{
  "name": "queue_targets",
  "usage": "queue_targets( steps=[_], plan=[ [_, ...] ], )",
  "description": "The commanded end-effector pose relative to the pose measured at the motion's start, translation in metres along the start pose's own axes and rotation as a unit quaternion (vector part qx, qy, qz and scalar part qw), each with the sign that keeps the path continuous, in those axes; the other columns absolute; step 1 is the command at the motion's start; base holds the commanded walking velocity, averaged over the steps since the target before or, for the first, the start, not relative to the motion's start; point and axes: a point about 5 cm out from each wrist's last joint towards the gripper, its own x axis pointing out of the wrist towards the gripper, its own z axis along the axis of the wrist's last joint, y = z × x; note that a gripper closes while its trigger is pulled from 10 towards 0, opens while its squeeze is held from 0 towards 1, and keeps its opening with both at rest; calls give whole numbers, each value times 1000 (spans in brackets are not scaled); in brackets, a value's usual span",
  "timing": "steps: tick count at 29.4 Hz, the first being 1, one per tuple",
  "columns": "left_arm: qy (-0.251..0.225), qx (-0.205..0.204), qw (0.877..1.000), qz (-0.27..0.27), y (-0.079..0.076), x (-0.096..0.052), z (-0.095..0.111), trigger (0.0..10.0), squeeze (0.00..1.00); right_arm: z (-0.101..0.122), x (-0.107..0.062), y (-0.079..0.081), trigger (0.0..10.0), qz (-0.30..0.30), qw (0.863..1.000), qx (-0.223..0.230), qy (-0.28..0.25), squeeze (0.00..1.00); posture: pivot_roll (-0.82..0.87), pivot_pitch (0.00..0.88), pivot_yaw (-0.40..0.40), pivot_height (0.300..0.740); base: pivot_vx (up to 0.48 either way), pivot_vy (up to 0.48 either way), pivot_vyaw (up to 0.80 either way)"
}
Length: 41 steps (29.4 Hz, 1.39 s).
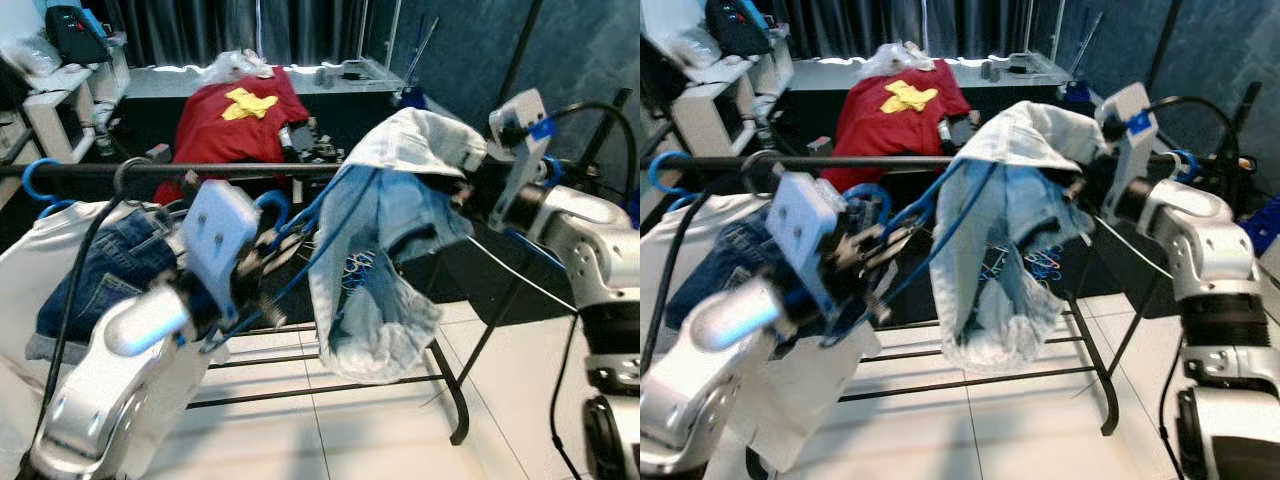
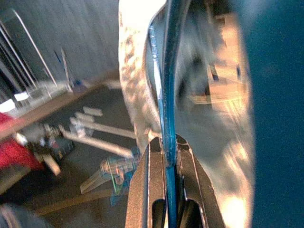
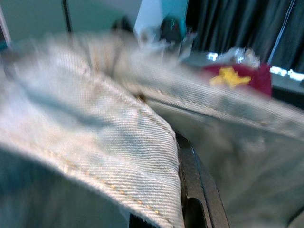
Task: Hang hanger
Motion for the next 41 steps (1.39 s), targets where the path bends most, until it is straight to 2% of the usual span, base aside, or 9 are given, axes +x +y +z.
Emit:
queue_targets(
  steps=[1, 9, 19, 21, 22, 23, 24, 31, 41],
  plan=[
    [29, 15, 999, -22, -6, -5, -10, 0, 0, 17, -2, -4, 0, -8, 999, 10, -44, 0, -139, 0, -46, 740, 0, 0, 0],
    [51, -78, 981, -171, -52, -32, -14, 2275, 0, 0, 0, -22, 0, -86, 996, 14, 4, 0, -114, 0, -56, 740, 0, 0, 0],
    [45, -159, 983, -82, -41, -70, -25, 1725, 0, -97, -15, -18, 0, -147, 968, 64, 194, 0, -83, 0, -61, 740, 0, 0, 0],
    [56, -162, 983, -60, -40, -74, -32, 4549, 0, -108, -18, -14, 0, -136, 966, 70, 211, 0, -78, 0, -66, 740, 0, 0, 0],
    [82, -161, 983, -23, -39, -77, -44, 10000, 0, -123, -22, -9, 4157, -129, 963, 74, 225, 0, -67, 0, -74, 740, 0, 0, 0],
    [106, -169, 980, 27, -37, -79, -59, 10000, 0, -139, -27, -4, 4157, -128, 959, 84, 240, 0, -65, 0, -74, 740, 0, 0, 0],
    [146, -190, 964, 118, -34, -83, -85, 10000, 0, -169, -39, 4, 10000, -143, 948, 102, 267, 0, -62, 0, -74, 740, 0, 0, 0],
    [266, -282, 850, 357, -49, -118, -160, 10000, 0, -256, -102, 51, 10000, -198, 907, 169, 332, 0, -44, 0, -70, 740, 0, 0, 0],
    [369, -257, 801, 396, -74, -156, -192, 10000, 0, -287, -143, 80, 10000, -212, 891, 194, 351, 0, -48, 0, -51, 740, 0, 0, 0]
  ],
)
